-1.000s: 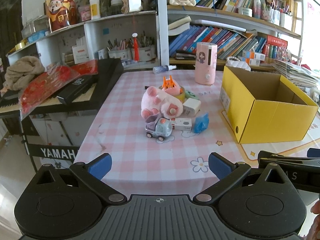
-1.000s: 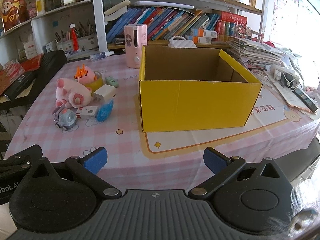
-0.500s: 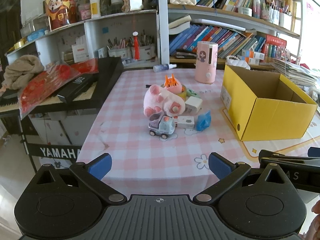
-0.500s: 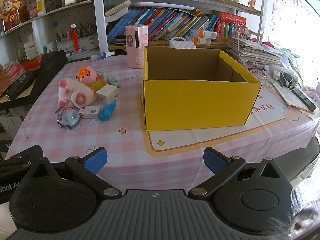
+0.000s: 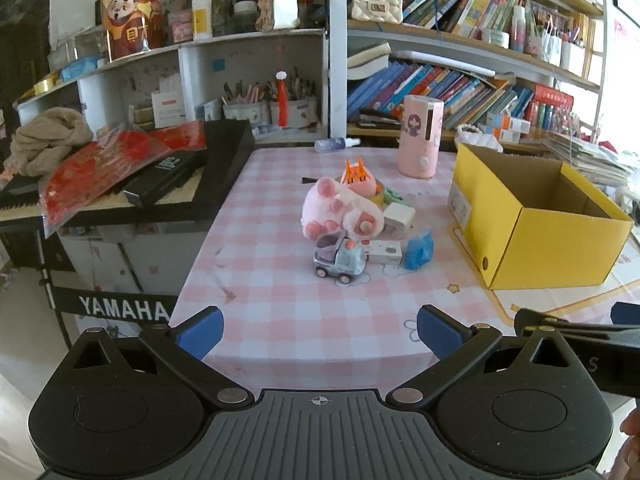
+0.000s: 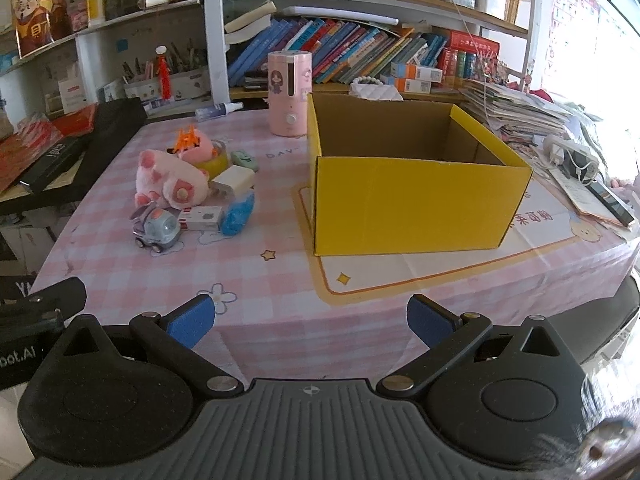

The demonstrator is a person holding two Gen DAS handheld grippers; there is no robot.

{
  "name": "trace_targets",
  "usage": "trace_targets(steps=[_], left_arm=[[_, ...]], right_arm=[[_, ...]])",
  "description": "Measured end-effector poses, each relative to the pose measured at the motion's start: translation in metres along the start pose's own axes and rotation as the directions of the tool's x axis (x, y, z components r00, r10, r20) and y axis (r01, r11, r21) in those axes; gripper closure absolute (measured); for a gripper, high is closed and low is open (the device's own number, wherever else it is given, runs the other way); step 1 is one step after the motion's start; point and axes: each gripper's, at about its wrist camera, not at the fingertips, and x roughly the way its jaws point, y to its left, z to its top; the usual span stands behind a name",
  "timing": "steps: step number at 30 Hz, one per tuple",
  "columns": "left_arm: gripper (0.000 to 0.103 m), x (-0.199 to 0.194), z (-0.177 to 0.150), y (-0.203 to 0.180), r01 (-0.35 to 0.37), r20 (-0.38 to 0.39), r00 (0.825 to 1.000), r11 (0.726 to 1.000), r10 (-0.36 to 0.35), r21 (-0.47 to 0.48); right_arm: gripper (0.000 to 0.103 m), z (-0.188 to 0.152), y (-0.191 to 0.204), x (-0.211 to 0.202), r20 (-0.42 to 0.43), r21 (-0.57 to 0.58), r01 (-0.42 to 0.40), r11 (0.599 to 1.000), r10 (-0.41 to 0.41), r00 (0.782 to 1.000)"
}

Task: Organize objects
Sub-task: 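Move both tools toward the pile of toys beside the yellow box, then grasp the grey toy car with the left tool while the right tool grasps the blue bag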

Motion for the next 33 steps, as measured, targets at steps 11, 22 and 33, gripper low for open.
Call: trace_targets(steps=[11,22,33], left_arm=[[0.000,0.011,0.006,0.000,0.005,0.012,1.000,1.000,-0.005,0.002],[0.000,0.038,0.020,-0.002,0.011,0.026,1.000,1.000,-0.011,-0.012],[0.004,0.092,0.033,-0.004,0.002,0.006,1.000,1.000,-0.002,0.017]], right_arm=[[0.006,0.009,0.000,0.006,0.033,-0.012,-0.040,0.999,0.041,0.999],[0.047,0.031,-0.009,0.041,-0.004,0.040,-0.118,0.992,0.118,0.993],[0.059,0.064,-0.004,0.093,-0.030,0.067,-0.252,0.965,0.254,0.967]])
